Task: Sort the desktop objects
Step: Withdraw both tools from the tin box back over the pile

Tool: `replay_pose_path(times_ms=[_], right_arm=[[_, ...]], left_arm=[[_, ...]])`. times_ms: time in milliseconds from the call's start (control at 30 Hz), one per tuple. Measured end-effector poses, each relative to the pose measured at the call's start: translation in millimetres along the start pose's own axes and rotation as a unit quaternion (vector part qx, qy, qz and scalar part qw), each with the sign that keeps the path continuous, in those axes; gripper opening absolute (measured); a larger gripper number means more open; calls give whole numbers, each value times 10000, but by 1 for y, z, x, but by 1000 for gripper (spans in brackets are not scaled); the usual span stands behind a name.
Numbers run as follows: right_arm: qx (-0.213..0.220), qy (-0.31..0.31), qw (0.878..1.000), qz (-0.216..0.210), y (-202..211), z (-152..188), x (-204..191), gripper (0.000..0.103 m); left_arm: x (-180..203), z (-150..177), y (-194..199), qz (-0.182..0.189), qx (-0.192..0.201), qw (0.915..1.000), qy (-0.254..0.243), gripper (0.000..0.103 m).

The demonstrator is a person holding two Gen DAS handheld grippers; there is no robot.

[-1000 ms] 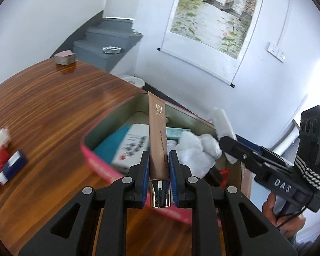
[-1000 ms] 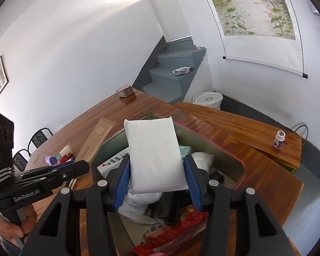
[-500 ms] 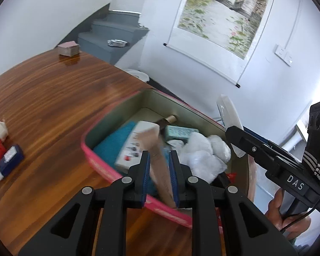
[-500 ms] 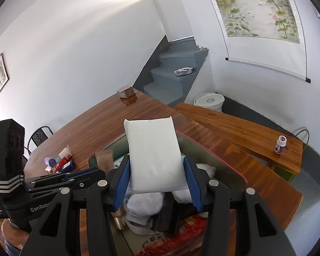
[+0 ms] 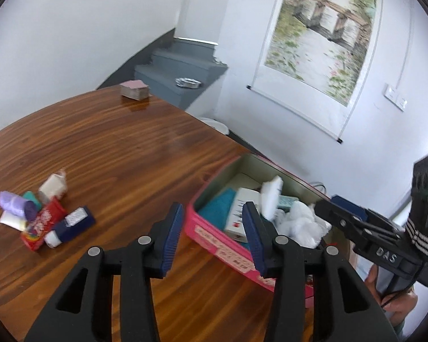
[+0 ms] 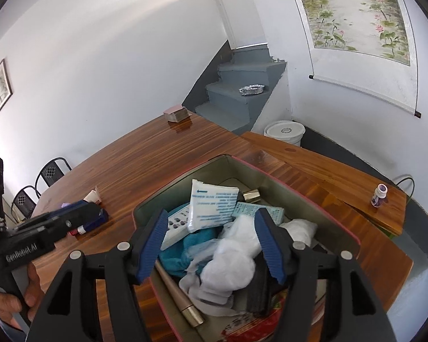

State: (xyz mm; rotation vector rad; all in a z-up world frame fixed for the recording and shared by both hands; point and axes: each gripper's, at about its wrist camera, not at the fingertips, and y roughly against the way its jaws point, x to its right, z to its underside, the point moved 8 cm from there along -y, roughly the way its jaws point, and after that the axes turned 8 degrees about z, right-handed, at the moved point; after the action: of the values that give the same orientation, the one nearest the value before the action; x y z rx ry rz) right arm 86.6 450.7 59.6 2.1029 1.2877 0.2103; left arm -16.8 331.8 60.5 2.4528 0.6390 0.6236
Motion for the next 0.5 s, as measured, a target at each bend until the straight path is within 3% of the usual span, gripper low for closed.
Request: replay_pose_path(times_ms=[233, 367, 500], right_arm=[[-62, 124, 9998, -135, 3, 8, -26, 70], [-104, 295, 9991, -274, 3, 15, -51, 72], [-151, 482, 9978, -431, 1, 21, -75, 75]], left_arm=[[-35, -6, 25, -300, 165, 9992, 194, 47], [-68, -10, 46, -611, 375, 9968, 363, 65], [-109, -11, 61, -961, 453, 9922, 656, 65]])
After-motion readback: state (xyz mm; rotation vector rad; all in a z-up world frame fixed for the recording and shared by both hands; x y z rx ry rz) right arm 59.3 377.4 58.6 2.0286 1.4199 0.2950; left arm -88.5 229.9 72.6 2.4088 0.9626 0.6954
